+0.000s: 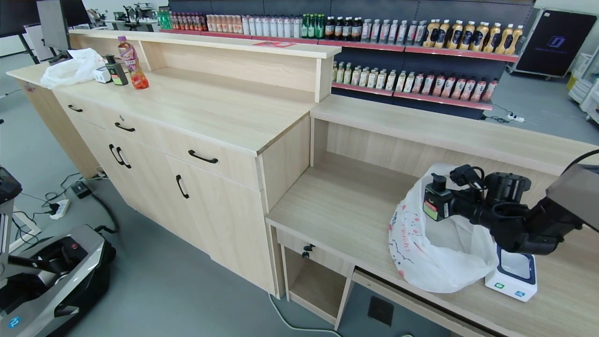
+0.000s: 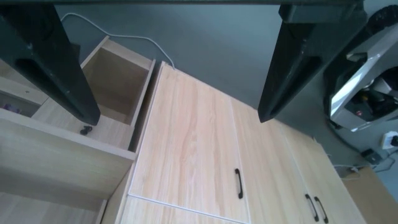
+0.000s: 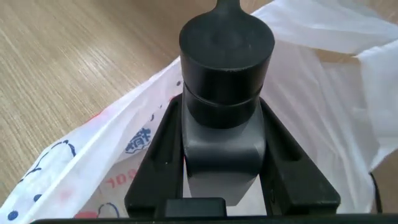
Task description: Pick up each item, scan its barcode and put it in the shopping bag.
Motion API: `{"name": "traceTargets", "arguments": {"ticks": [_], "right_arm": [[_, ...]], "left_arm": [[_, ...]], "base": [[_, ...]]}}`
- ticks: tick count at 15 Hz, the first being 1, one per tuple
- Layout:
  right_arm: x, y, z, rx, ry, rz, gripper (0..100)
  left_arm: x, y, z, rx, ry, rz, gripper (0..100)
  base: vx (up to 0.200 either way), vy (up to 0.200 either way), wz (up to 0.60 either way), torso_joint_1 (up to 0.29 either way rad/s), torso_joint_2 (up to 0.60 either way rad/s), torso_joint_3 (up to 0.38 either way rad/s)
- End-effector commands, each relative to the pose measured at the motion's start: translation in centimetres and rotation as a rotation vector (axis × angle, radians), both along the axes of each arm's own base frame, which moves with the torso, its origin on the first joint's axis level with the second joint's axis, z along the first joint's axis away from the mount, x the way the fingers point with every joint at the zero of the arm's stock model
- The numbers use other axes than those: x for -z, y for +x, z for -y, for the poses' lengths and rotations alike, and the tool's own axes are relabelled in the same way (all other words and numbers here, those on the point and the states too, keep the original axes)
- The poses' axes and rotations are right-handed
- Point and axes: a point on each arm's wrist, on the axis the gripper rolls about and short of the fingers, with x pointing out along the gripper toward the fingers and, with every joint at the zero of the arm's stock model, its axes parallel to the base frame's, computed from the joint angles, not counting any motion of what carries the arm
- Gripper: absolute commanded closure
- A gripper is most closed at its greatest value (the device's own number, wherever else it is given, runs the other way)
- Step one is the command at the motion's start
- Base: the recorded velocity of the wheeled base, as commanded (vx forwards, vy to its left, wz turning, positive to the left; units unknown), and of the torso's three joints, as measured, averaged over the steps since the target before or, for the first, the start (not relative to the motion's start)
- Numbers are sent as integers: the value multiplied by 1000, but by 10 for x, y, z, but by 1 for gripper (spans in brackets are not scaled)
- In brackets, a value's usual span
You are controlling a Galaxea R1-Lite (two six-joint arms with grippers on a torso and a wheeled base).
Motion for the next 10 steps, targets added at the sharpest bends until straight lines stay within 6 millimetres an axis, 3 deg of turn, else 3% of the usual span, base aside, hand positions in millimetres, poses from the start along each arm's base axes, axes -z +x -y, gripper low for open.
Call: {"name": "traceTargets", "arguments": {"ticks": [1, 10], "right_arm": [[29, 11, -1, -7, 3, -26, 100], [48, 38, -14, -104, 8, 50, 100]], "left_arm": [[0, 0, 0, -1, 0, 0, 0], [0, 0, 0, -1, 0, 0, 0]], "base": [[0, 0, 0, 0, 0, 0], [0, 0, 0, 0, 0, 0]]}}
